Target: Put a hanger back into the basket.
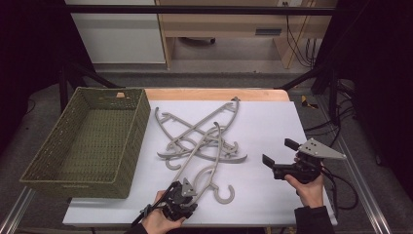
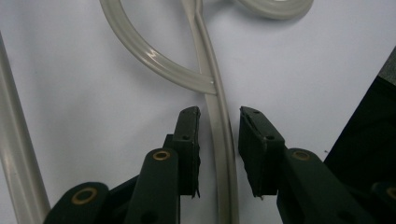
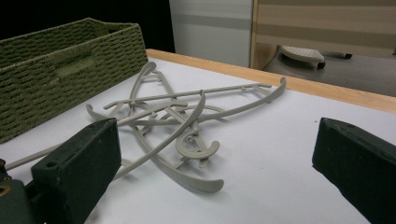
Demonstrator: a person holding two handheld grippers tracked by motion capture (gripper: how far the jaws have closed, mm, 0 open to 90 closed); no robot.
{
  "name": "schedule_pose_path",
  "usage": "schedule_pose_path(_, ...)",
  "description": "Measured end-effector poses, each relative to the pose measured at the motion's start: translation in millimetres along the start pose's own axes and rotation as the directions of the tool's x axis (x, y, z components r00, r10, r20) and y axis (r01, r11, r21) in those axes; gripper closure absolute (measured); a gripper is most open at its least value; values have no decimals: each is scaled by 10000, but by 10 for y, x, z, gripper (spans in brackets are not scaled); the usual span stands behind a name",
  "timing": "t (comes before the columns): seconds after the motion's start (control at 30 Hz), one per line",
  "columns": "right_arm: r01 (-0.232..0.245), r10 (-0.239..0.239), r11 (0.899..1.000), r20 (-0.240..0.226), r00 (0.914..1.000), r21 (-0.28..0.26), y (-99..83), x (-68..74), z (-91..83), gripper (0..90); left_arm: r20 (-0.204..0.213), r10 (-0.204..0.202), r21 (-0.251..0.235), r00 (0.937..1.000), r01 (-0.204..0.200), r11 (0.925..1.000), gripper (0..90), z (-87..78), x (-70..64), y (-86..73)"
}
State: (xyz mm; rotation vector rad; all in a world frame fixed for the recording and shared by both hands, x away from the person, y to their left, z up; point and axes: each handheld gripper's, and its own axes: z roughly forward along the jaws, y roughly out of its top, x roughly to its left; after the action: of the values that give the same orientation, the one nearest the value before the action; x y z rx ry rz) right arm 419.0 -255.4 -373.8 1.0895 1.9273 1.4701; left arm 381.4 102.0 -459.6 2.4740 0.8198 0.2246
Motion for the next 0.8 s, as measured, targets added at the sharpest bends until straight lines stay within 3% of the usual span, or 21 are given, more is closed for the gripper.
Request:
schedule_pose_path(0.17,-4,4,10000,-12,10000,-17,4,7,-2,13,-229,-59,417,9997,68,9991,711,4,-32,49)
schedule_pose_path(0.23,-10,10,10000,-26,10000,-20,5,7,-8,13,-255,-134,421,9996,145,9990,783,1,-31,53)
schedule_pose_path(0.47,29,-29,10000,-34,10000,2,3,-2,-6,13,-79,-257,366,9996,260,9990,814,-26,1,30)
schedule_pose_path(0.5,13,-13,10000,-29,10000,-3,3,-2,-5,13,-47,-73,246,10000,74,9997,817,-67,14,15)
schedule_pose_path(0.8,-1,1,10000,-52,10000,26,1,-4,-5,13,-80,-54,-733,10000,48,9973,819,-332,83,0)
